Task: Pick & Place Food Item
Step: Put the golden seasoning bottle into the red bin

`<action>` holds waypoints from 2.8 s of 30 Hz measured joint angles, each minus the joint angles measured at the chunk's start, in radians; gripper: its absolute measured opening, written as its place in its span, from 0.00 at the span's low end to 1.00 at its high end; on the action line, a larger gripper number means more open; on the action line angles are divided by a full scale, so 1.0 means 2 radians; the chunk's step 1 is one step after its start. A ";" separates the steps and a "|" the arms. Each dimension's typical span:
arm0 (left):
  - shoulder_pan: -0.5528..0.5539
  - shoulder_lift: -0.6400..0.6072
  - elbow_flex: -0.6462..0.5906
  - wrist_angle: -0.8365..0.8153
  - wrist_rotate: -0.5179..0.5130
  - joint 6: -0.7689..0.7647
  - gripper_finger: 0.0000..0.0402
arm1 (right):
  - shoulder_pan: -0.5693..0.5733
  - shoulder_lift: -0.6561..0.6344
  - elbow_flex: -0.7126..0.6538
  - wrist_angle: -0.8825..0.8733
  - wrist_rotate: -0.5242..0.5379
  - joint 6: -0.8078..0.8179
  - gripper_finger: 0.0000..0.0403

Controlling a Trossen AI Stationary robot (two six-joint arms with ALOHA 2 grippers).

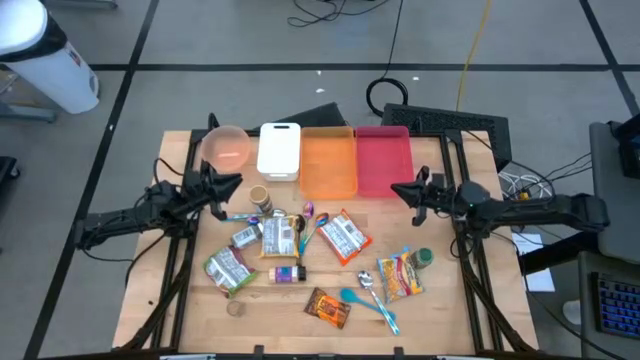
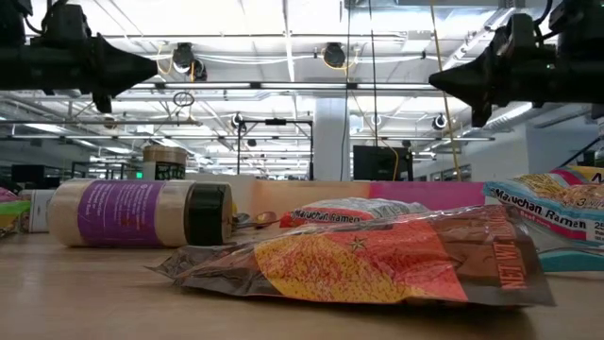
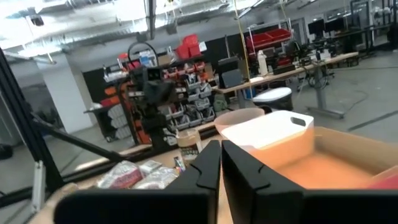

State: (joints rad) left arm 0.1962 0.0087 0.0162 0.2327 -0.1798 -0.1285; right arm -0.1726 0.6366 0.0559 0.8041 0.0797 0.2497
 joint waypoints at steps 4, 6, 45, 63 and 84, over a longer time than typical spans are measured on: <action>0.000 0.016 0.000 0.007 -0.005 0.039 0.39 | 0.000 0.053 0.000 0.041 -0.001 -0.002 0.13; 0.000 0.030 0.000 0.017 -0.029 0.047 0.48 | 0.003 0.080 0.000 0.062 -0.001 -0.006 0.19; -0.057 0.457 0.365 -0.391 -0.042 -0.024 0.64 | 0.077 0.351 0.078 0.120 -0.003 -0.014 0.81; -0.009 0.562 0.368 -0.398 -0.034 -0.084 0.85 | 0.077 0.351 0.079 0.062 -0.003 0.004 0.81; -0.005 0.587 0.454 -0.552 -0.002 -0.097 0.82 | 0.074 0.351 0.079 0.066 -0.002 0.009 0.81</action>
State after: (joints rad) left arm 0.1856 1.1836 0.9237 -0.8722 -0.1835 -0.3216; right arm -0.0238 1.3376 0.2134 0.9366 0.0753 0.2682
